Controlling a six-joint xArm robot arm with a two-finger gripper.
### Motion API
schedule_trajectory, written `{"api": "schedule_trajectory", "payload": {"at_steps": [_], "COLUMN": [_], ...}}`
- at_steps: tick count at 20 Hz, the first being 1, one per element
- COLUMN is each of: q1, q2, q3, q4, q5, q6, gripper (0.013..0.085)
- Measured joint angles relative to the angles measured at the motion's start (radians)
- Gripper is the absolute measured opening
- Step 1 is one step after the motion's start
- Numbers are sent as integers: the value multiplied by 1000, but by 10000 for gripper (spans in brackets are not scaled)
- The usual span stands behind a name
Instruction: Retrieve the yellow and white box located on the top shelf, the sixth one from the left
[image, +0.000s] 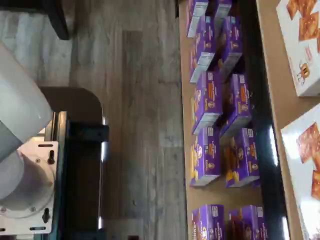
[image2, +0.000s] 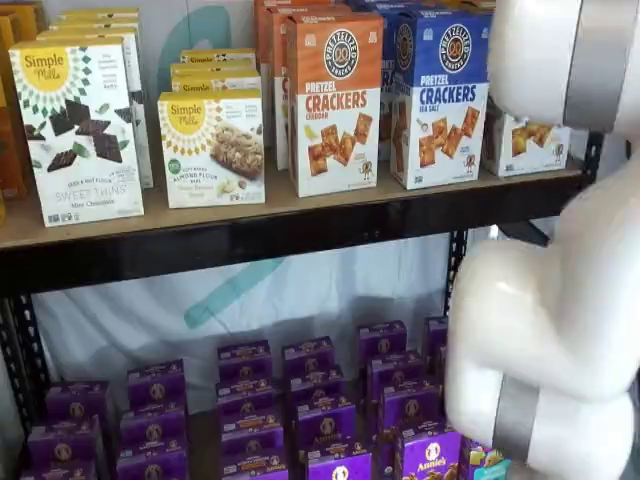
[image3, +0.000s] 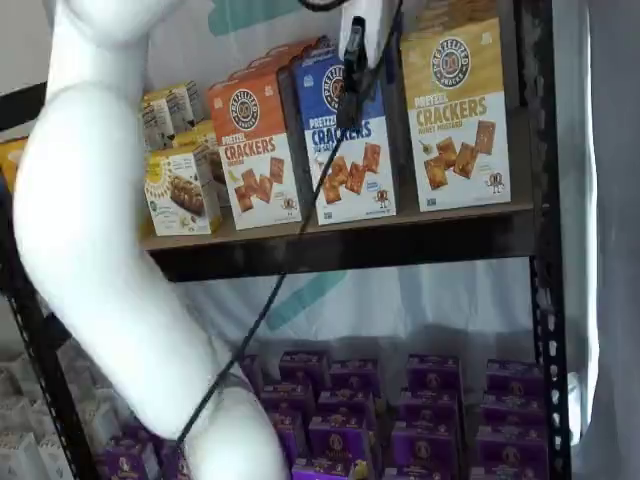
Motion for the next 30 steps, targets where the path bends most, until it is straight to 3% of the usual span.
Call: {"api": "schedule_trajectory", "payload": {"at_steps": [1, 2, 3, 6, 12, 20, 25, 30], "q1": [22, 77, 98, 131, 142, 80, 7, -67], "q2": [-5, -24, -34, -55, -74, -50, -28, -50], "q3": [4, 27, 43, 82, 109, 50, 10, 53], "q4": [-35, -102, -122, -135, -119, -30, 72, 202], "q5": [-12, -44, -60, -96, -150, -161, -160, -239], "q6": [2, 14, 23, 46, 61, 47, 34, 14], "gripper": [850, 850, 850, 850, 850, 850, 850, 850]}}
